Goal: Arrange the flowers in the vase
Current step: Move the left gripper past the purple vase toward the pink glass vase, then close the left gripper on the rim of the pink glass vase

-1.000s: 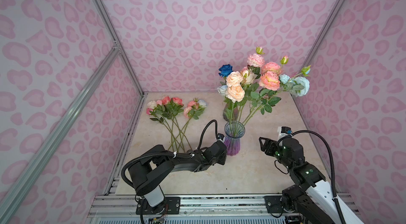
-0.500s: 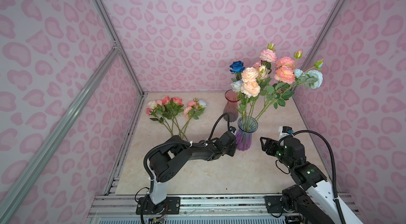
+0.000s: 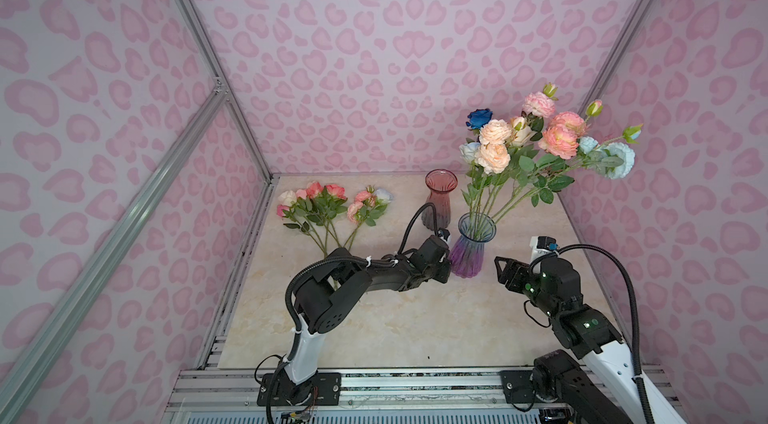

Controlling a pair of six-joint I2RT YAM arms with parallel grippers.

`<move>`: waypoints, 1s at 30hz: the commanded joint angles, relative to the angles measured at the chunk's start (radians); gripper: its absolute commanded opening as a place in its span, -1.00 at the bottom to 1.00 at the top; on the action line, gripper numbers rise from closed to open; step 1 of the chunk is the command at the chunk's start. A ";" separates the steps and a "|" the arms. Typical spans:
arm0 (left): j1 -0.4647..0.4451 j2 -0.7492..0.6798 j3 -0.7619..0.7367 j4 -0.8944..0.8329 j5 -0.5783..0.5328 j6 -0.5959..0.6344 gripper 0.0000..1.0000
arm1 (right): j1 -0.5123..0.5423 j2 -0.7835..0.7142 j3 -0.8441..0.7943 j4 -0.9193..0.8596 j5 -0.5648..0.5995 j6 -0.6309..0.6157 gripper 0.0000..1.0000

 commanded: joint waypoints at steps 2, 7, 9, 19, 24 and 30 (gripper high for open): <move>0.012 -0.166 -0.048 -0.089 -0.041 0.046 -0.63 | -0.004 0.002 0.015 -0.005 0.014 -0.020 0.44; 0.079 -0.345 0.005 -0.315 -0.113 0.014 -0.33 | -0.007 0.006 0.020 0.000 0.013 -0.020 0.44; 0.136 -0.354 0.103 -0.410 -0.090 -0.012 -0.12 | -0.008 0.012 0.025 -0.001 0.011 -0.029 0.44; 0.300 0.038 0.959 -0.913 0.133 -0.027 0.17 | -0.016 0.035 0.021 0.025 0.004 -0.031 0.44; 0.325 0.212 1.203 -1.020 0.192 -0.078 0.19 | -0.028 0.020 0.024 0.018 0.004 -0.035 0.44; 0.343 0.296 1.278 -0.985 0.255 -0.113 0.18 | -0.044 0.016 0.018 0.017 -0.011 -0.033 0.44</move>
